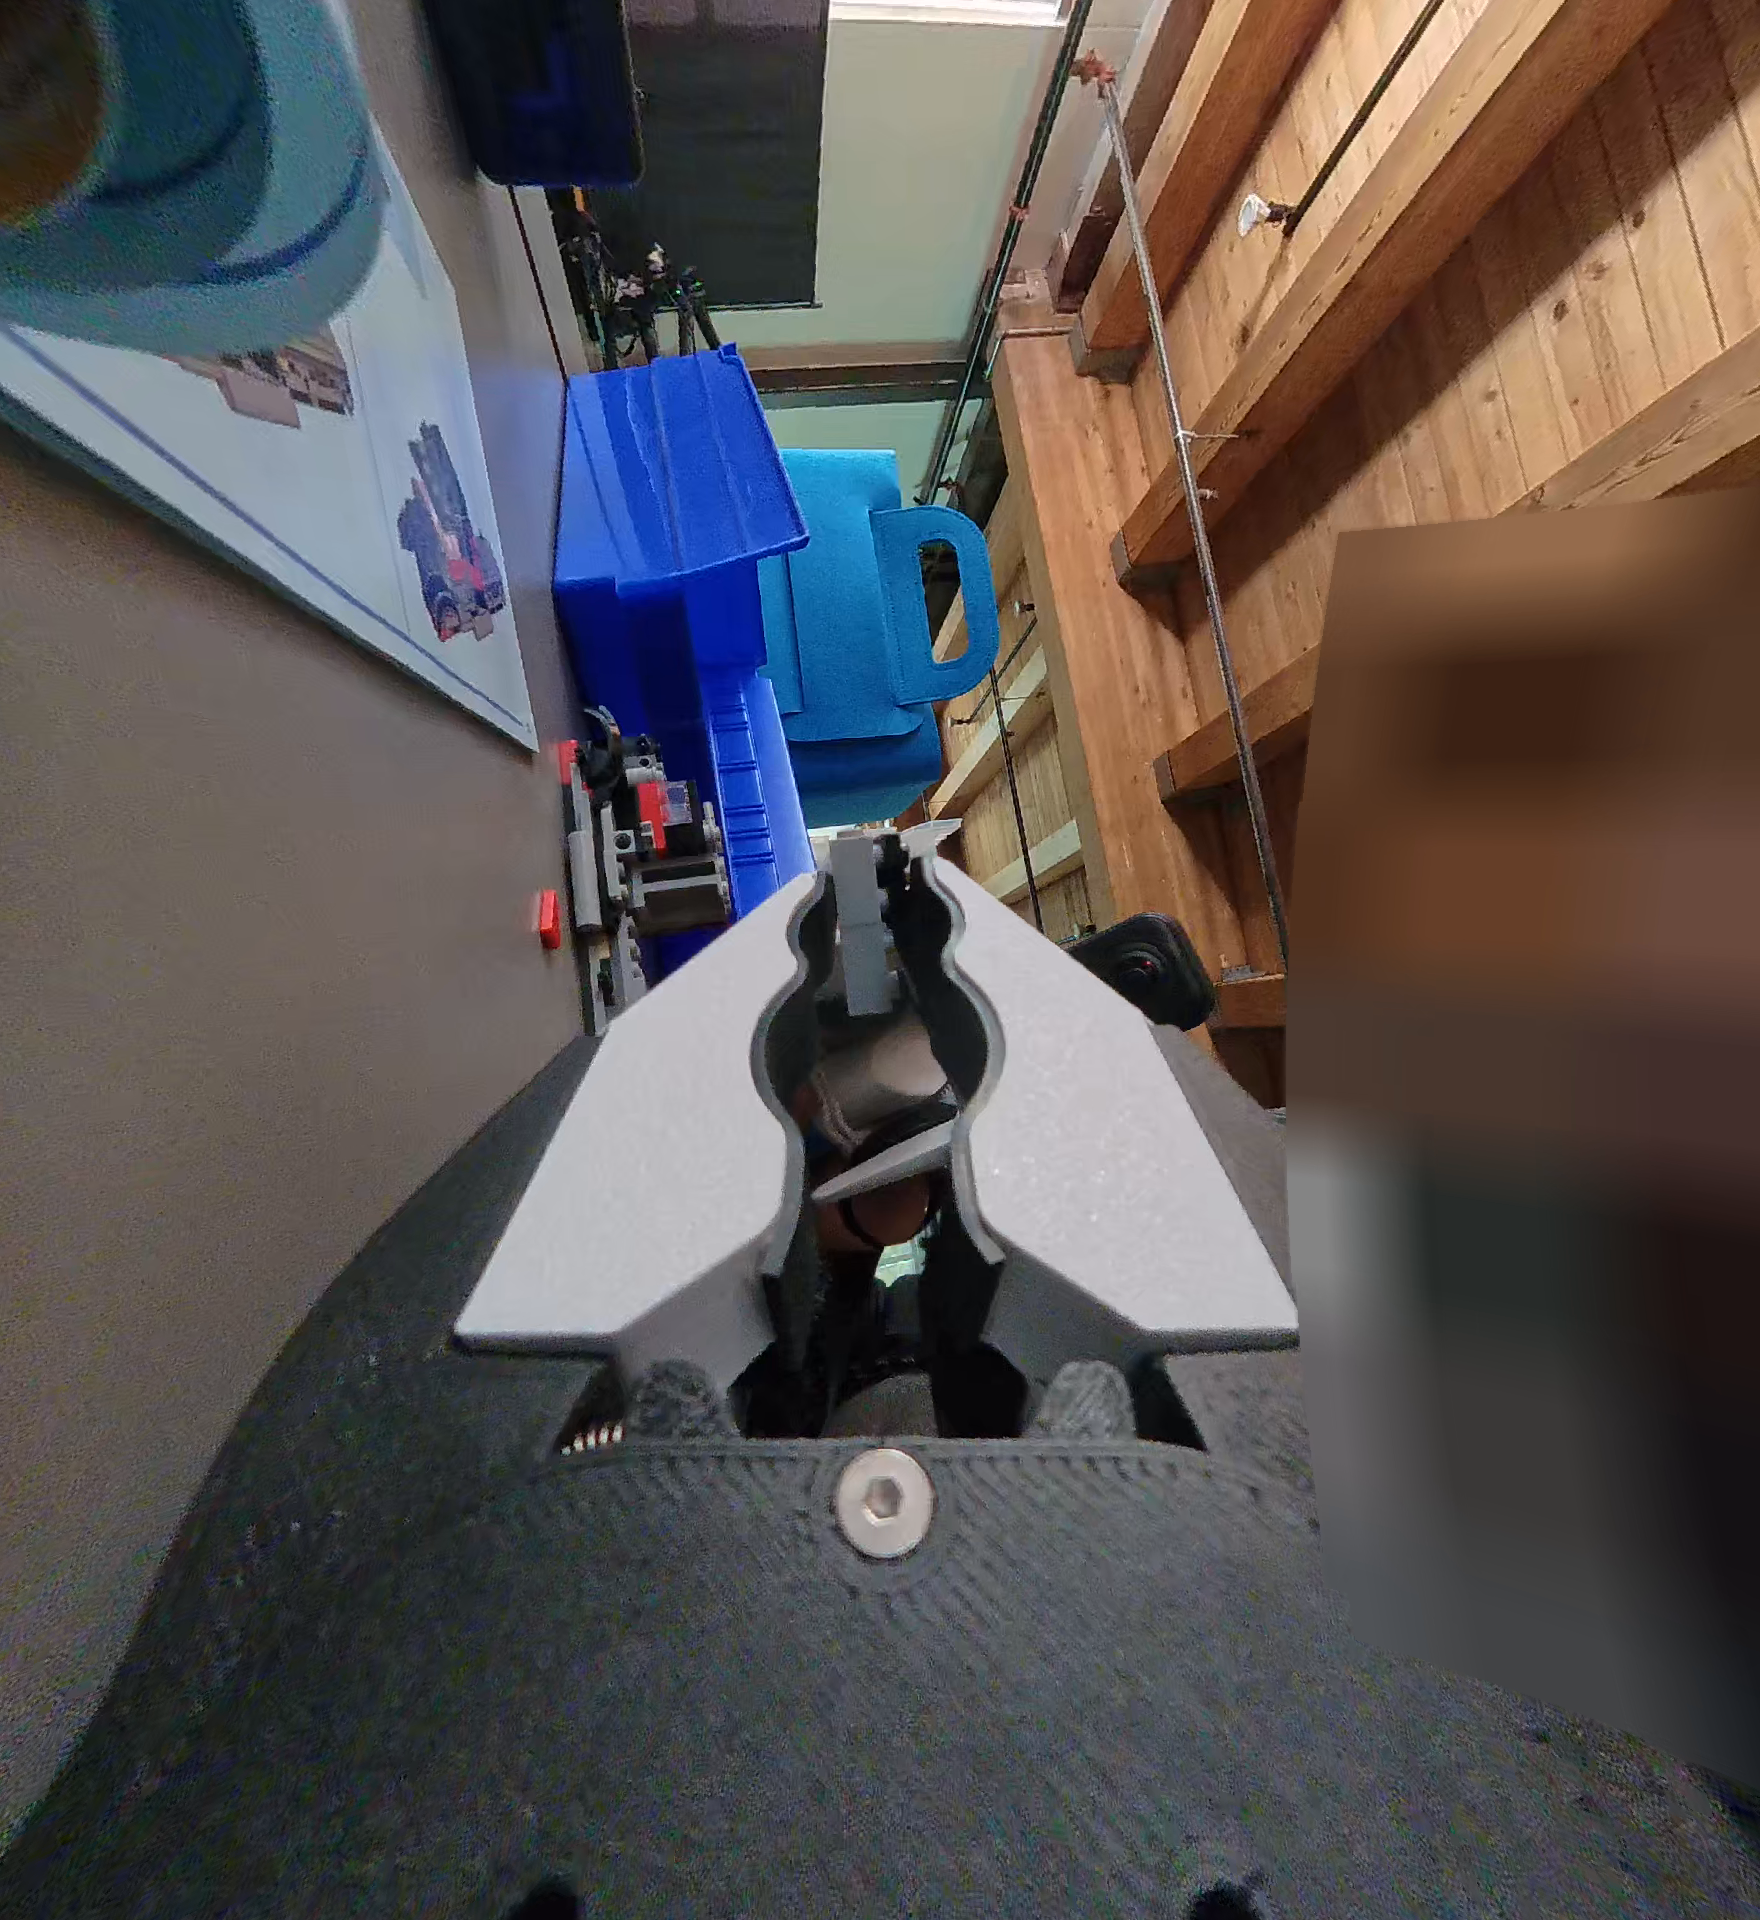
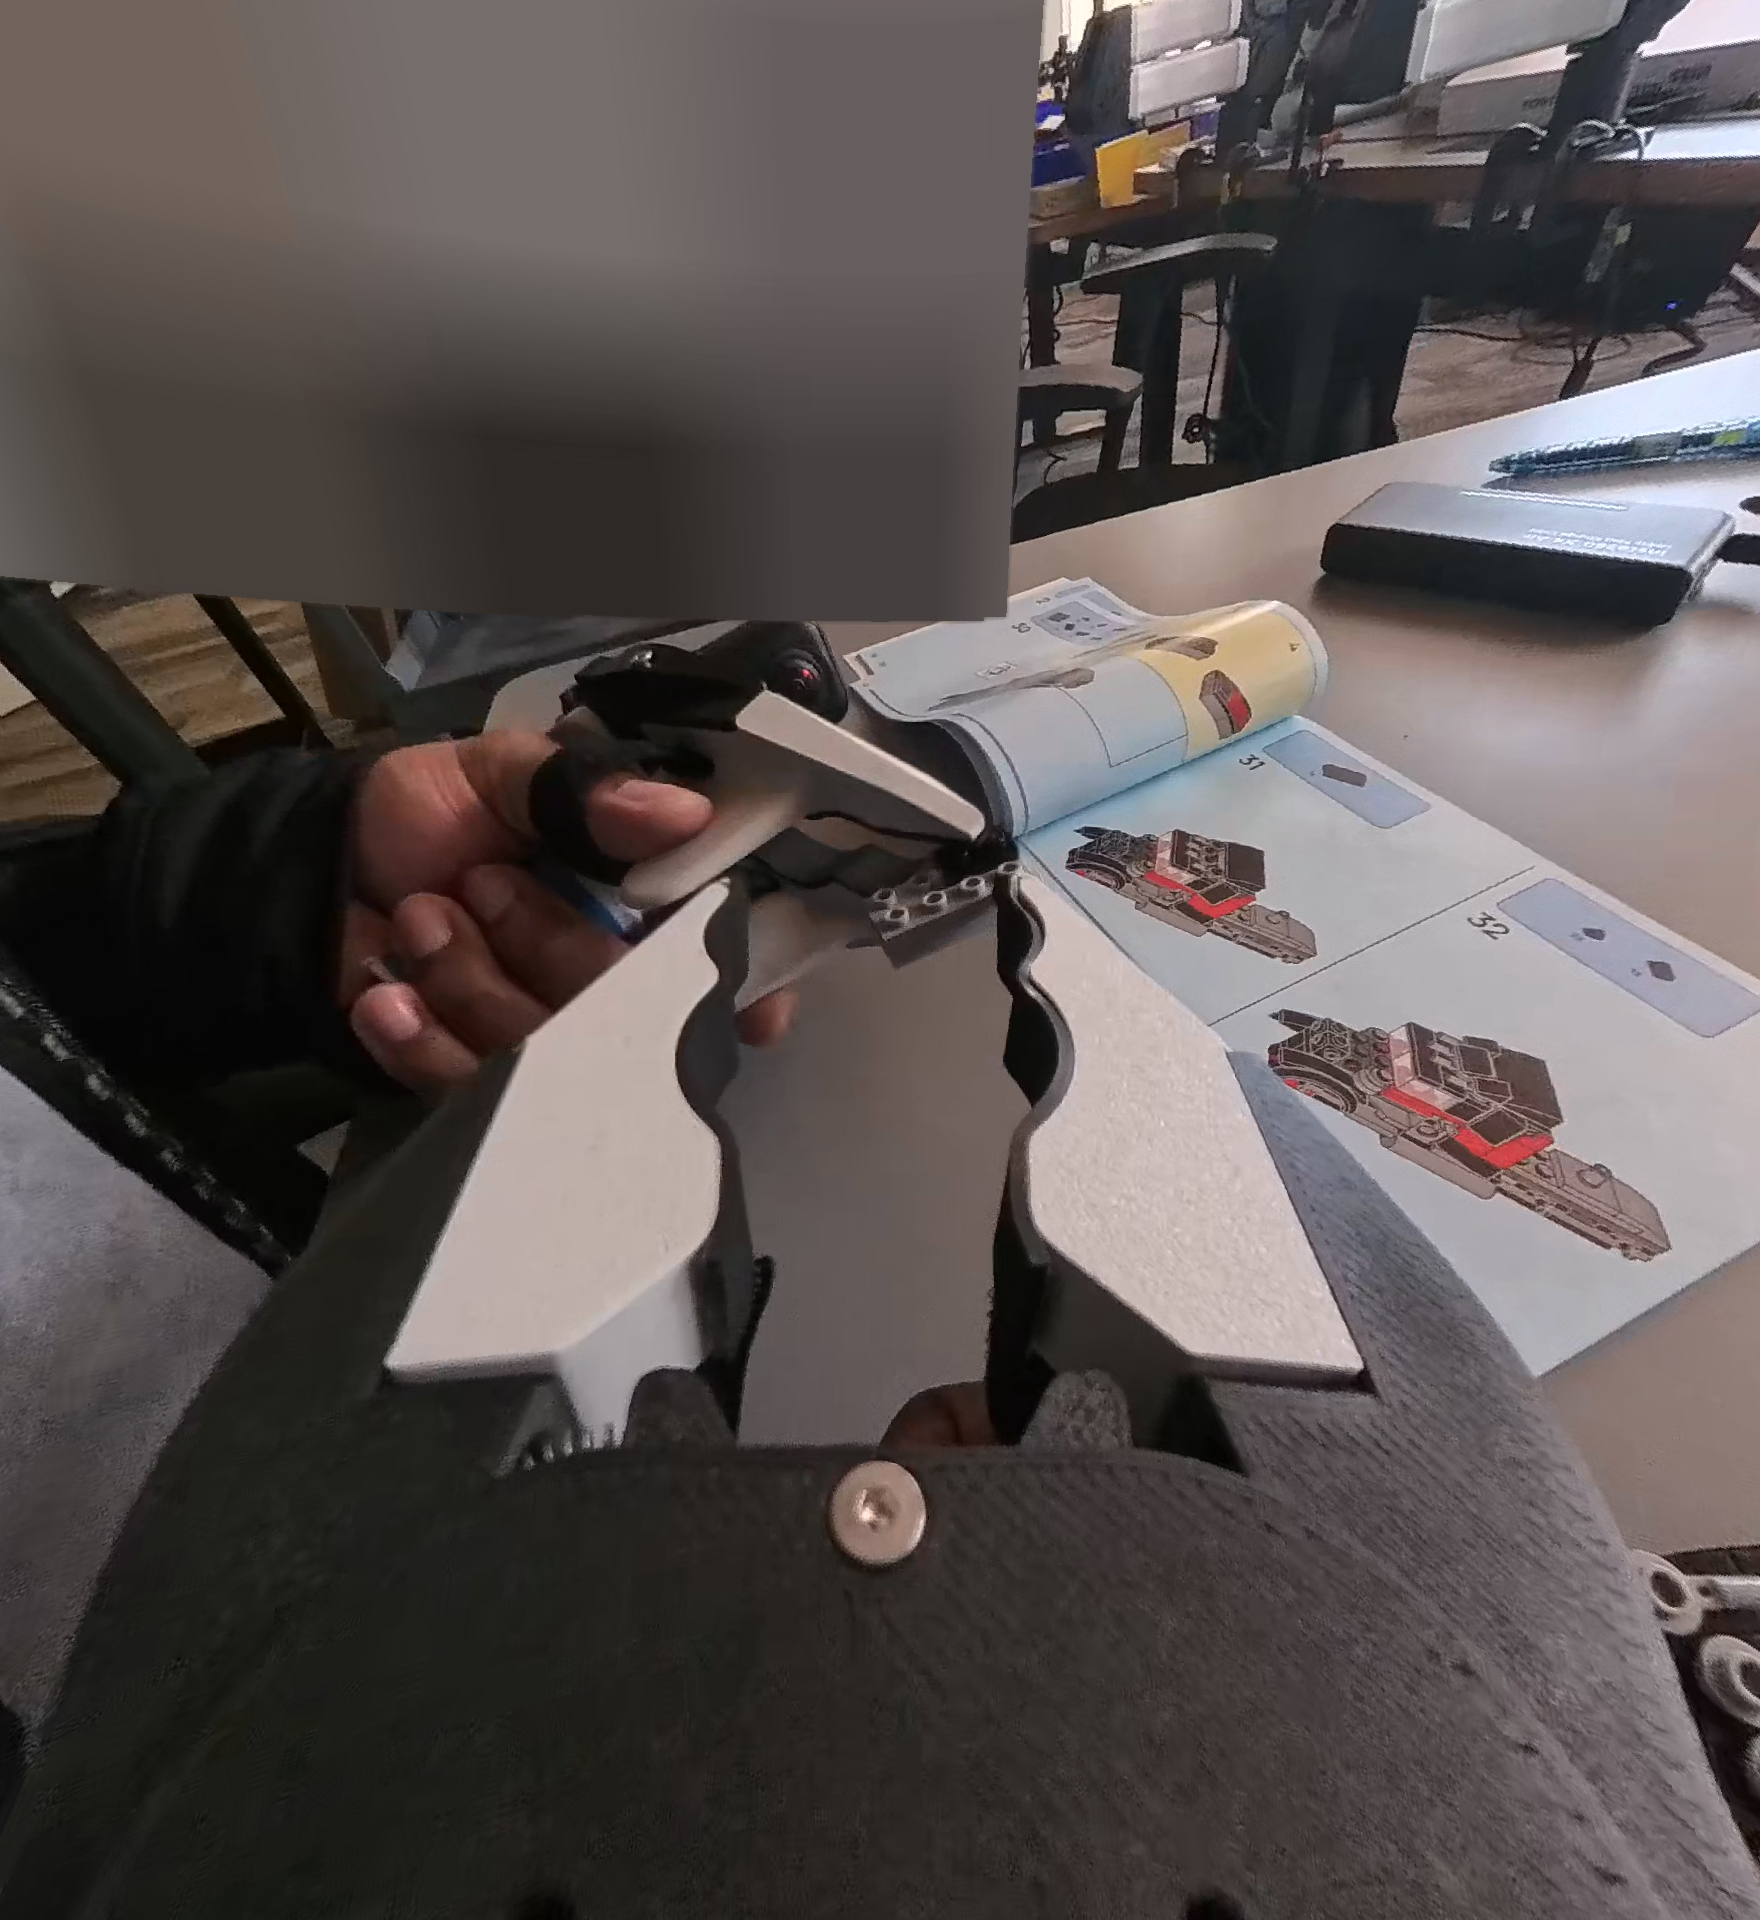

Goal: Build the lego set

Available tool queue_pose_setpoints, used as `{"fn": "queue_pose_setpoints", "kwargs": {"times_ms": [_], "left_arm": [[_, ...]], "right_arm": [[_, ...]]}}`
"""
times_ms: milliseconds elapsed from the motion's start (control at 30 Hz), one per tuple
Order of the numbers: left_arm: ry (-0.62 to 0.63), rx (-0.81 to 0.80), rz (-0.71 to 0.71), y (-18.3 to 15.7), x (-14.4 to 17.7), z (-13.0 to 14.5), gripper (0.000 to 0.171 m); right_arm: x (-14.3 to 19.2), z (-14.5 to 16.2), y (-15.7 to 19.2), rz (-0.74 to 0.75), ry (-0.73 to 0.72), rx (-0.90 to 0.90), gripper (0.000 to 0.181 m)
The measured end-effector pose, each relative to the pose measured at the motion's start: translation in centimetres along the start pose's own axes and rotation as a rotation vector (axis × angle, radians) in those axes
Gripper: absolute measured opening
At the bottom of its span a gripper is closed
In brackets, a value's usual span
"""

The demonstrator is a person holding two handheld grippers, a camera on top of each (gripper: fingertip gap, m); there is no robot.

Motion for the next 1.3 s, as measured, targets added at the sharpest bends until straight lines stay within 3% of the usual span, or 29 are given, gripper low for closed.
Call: {"fn": "queue_pose_setpoints", "kwargs": {"times_ms": [333,467,867,1067,1300], "left_arm": [[0.049,-0.025,-0.038,-0.6,1.0,0.6,0.015],[0.094,-0.032,-0.042,-0.9,1.0,1.0,0.015],[0.116,-0.044,0.002,-1.7,1.5,1.2,0.021],[0.152,-0.054,0.008,-1.6,1.1,1.8,0.011],[0.157,-0.065,0.018,-1.8,1.1,1.9,0.011]], "right_arm": [[-0.6,0.4,0.3,0.004,0.049,0.049,0.052],[-1.0,0.6,0.6,0.007,0.070,0.084,0.042],[-0.6,0.1,0.3,0.011,-0.031,0.041,0.038],[-0.7,0.2,0.6,0.014,-0.042,0.069,0.038],[-0.6,0.0,0.7,0.004,-0.062,0.072,0.038]]}}
Point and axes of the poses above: each gripper's, where its closed fingertips meet, x back along the fingers, z out of its underside, y = z × x across the jaws, the point moved 6 cm from there along x, back along the fingers, and after that the axes turned 2 degrees about x, right-handed, at the moved point
